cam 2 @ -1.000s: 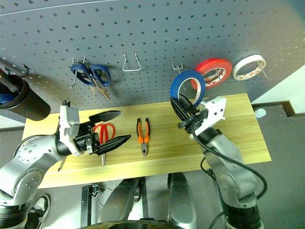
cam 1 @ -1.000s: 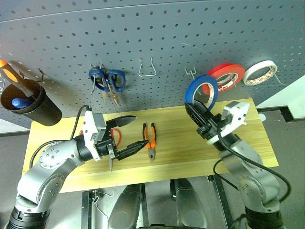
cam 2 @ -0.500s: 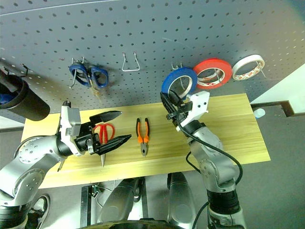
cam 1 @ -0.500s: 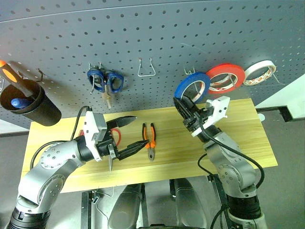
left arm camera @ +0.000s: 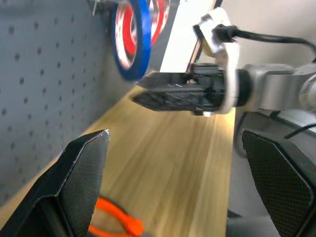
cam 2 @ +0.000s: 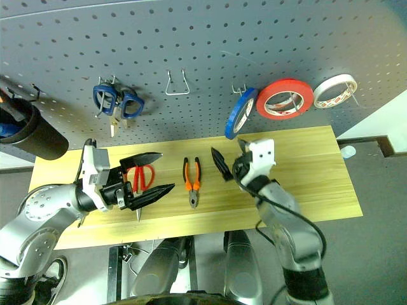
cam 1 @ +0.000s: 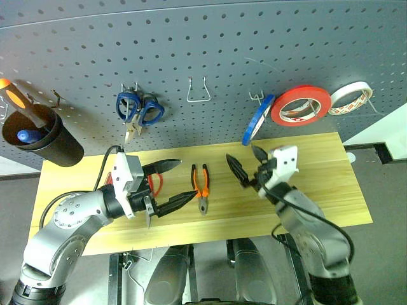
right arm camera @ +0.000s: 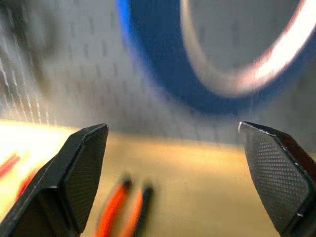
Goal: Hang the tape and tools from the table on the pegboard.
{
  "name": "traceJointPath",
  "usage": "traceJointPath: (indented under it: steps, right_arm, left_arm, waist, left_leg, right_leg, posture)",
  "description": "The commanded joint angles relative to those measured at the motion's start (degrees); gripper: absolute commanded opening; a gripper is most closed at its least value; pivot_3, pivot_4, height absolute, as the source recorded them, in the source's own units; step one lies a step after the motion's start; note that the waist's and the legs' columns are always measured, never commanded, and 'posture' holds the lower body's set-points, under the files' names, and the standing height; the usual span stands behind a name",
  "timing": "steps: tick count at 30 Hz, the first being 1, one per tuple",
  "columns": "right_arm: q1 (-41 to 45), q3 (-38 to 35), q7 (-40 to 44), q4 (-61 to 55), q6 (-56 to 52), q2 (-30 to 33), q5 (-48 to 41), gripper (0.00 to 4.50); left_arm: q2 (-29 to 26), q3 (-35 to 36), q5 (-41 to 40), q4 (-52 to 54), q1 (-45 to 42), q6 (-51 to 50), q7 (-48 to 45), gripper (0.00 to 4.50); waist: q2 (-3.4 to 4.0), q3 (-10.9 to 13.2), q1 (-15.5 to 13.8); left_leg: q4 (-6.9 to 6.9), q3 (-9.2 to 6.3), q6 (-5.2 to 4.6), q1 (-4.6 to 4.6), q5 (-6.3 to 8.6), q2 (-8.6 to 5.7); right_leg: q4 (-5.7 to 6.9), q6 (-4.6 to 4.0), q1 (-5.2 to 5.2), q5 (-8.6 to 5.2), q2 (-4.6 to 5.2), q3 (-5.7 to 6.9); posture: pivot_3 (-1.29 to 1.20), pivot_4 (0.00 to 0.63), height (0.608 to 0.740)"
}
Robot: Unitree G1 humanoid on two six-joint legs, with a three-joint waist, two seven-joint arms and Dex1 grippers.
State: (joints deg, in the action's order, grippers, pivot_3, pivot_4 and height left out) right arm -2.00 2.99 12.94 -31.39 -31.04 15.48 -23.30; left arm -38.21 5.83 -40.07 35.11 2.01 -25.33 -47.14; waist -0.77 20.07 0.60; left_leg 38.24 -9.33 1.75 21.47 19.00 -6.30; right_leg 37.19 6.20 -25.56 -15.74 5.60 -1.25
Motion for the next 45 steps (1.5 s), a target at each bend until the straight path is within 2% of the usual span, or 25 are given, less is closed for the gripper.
traceJointPath:
  steps: [1, 7, 10, 16, 24, 34, 45]
  right_arm:
    - [-5.32, 0.6, -2.24, -7.56, -5.59, 1.17, -0.19, 4.46]
    - [-9.66, 6.35, -5.7, -12.18, -11.4, 0.87, 2.37, 4.46]
    - [-7.36, 9.7, -8.7, -11.67, -14.85, -1.49, 4.0, 4.46]
    - [-0.9, 15.33, -10.97, -8.39, -18.1, -4.74, 7.13, 4.46]
    - [6.13, 18.73, -12.79, 0.73, -17.0, -8.64, 12.44, 4.46]
    - [7.17, 20.94, -12.85, 4.12, -16.89, -11.52, 16.08, 4.46]
    - [12.73, 25.68, -17.76, 16.92, -12.37, -21.1, 23.05, 4.46]
  left_arm:
    - [-0.69, 0.95, 1.49, 2.01, 2.7, 2.23, -1.13, 4.46]
    - [-2.38, 2.67, 2.01, 2.88, 7.12, 1.99, -2.02, 4.46]
    - [-4.86, 5.7, 1.88, 1.78, 9.29, 1.74, -3.89, 4.46]
    - [-6.33, 9.42, 3.14, 1.23, 12.64, 2.01, -3.92, 4.46]
    - [-4.8, 12.08, 4.61, 4.15, 20.24, 2.0, -1.2, 4.46]
    - [-2.79, 11.03, 6.13, 5.97, 23.68, 1.93, 0.54, 4.46]
    - [-2.92, 13.08, 5.85, 6.4, 25.91, 1.87, 0.46, 4.46]
  waist:
    - [0.0, 0.0, 0.16]
    - [-0.02, -0.02, 0.11]
    - [-0.05, -0.04, 0.16]
    - [-0.05, -0.03, 0.07]
    - [-0.03, 0.0, 0.05]
    - [0.04, 0.07, 0.1]
    - [0.2, 0.35, 0.12]
  left_leg:
    - [0.0, 0.0, 0.0, -0.01, 0.0, 0.0]
    - [0.02, 0.01, 0.15, -0.09, -0.09, 0.08]
    - [0.02, 0.01, 0.16, -0.09, -0.09, 0.1]
    - [0.0, 0.0, 0.14, -0.06, -0.08, 0.08]
    - [-0.06, -0.01, 0.11, -0.04, -0.06, 0.09]
    - [-0.08, -0.03, 0.1, -0.03, -0.06, 0.1]
    - [-0.13, 0.0, 0.09, 0.0, -0.05, 0.1]
  right_leg:
    - [0.0, 0.0, 0.0, 0.0, 0.0, -0.01]
    - [0.16, -0.09, 0.0, 0.05, -0.05, -0.03]
    - [0.16, -0.1, 0.0, 0.06, -0.06, -0.04]
    - [0.07, -0.11, -0.01, 0.06, -0.05, -0.02]
    - [0.03, -0.12, -0.04, 0.06, -0.05, -0.01]
    - [0.0, -0.12, -0.05, 0.05, -0.05, -0.02]
    - [-0.01, -0.13, -0.12, 0.05, -0.05, -0.04]
  posture:
    - [0.05, 0.324, 0.727]
    - [0.04, 0.33, 0.727]
    - [0.04, 0.343, 0.727]
    - [0.05, 0.371, 0.727]
    - [0.08, 0.394, 0.727]
    - [0.07, 0.412, 0.727]
    - [0.07, 0.431, 0.727]
